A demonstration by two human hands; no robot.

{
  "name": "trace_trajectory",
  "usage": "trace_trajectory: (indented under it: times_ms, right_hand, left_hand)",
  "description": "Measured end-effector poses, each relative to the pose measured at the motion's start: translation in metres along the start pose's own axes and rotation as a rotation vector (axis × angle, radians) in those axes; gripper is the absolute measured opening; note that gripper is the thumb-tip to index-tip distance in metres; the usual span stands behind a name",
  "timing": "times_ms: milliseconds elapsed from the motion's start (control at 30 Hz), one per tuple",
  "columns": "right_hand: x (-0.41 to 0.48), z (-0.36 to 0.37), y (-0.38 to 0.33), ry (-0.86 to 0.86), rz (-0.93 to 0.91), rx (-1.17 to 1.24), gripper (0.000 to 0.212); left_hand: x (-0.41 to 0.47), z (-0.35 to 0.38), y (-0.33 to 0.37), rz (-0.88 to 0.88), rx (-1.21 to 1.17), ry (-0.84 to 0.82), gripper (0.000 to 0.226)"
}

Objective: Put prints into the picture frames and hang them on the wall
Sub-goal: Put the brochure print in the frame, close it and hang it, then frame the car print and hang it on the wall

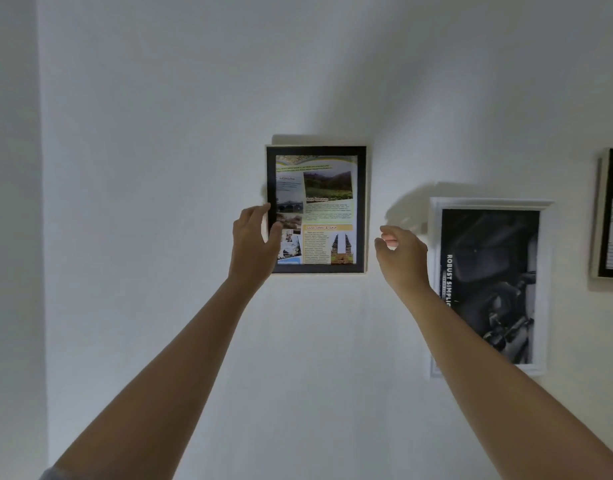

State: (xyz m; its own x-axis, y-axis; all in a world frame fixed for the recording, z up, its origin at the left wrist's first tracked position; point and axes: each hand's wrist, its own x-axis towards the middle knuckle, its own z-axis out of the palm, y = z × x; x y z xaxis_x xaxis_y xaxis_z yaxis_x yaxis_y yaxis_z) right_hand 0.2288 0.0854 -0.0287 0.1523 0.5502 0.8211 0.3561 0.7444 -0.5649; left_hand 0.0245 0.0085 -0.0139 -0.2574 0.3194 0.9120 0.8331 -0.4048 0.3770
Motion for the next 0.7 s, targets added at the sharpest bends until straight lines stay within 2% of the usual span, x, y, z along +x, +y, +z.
trace_trajectory:
  times_ms: [133,300,500,700]
  right_hand:
    - [0.013,-0.04,0.004,-0.052,-0.069,-0.029,0.029]
    - [0.033,-0.117,0.025,-0.069,-0.113,-0.071,0.027]
    - [0.064,-0.238,0.083,0.023,-0.066,-0.194,0.029]
    - [0.086,-0.345,0.165,0.106,0.047,-0.283,0.031]
  left_hand:
    - [-0.001,0.006,0.044,0.01,0.034,0.001,0.036]
    - [-0.011,0.054,0.111,0.095,0.002,-0.079,0.037]
    - [-0.031,0.159,0.222,0.169,-0.145,-0.182,0.037]
    - [-0.065,0.28,0.311,0.152,-0.257,-0.309,0.044]
